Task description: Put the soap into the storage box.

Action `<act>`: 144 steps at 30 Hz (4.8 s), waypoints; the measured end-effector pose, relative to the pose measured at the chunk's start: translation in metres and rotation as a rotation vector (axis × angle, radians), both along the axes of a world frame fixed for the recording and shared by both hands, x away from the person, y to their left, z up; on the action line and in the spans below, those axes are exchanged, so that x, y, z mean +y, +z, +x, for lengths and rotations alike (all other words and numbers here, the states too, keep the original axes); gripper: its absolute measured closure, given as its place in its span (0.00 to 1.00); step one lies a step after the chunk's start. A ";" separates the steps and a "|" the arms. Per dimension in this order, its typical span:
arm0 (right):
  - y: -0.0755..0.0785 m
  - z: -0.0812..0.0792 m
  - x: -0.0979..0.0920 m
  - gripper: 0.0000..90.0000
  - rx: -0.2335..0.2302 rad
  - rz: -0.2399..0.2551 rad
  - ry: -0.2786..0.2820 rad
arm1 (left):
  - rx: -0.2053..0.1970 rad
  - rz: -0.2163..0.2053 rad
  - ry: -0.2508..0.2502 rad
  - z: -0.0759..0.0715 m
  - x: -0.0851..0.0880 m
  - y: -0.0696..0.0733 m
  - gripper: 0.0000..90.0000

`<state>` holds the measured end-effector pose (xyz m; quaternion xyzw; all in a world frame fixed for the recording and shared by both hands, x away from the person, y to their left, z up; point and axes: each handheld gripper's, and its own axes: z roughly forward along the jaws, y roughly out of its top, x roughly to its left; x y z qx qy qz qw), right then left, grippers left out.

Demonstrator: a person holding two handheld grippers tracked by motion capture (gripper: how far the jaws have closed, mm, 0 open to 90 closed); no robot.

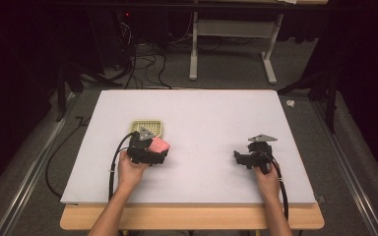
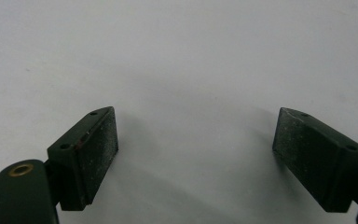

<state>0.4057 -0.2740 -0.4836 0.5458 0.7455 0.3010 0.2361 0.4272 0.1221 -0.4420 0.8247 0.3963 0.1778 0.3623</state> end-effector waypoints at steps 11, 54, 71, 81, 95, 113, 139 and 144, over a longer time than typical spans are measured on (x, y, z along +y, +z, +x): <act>0.000 0.000 0.000 0.16 0.000 0.000 0.000 | 0.004 0.000 0.061 0.006 0.016 0.001 0.15; 0.000 0.000 0.000 0.16 0.001 0.001 0.000 | 0.057 0.042 0.249 0.054 0.035 0.012 0.15; 0.000 0.000 0.000 0.16 0.000 0.001 0.000 | 0.091 0.050 0.256 0.073 0.020 0.007 0.15; 0.000 0.000 0.000 0.16 0.000 0.001 0.000 | 0.107 0.090 0.264 0.080 0.015 -0.001 0.15; 0.000 0.000 0.000 0.16 0.000 0.001 0.000 | 0.150 0.038 0.273 0.086 0.020 -0.005 0.15; 0.000 0.000 0.000 0.16 0.000 0.000 0.000 | 0.114 0.047 0.292 0.086 0.023 -0.003 0.12; 0.000 0.000 0.000 0.16 -0.001 -0.001 0.001 | 0.000 0.039 0.226 0.060 0.026 0.025 0.13; 0.000 0.000 0.000 0.16 0.000 0.000 0.000 | -0.020 0.031 0.212 0.053 0.028 0.028 0.14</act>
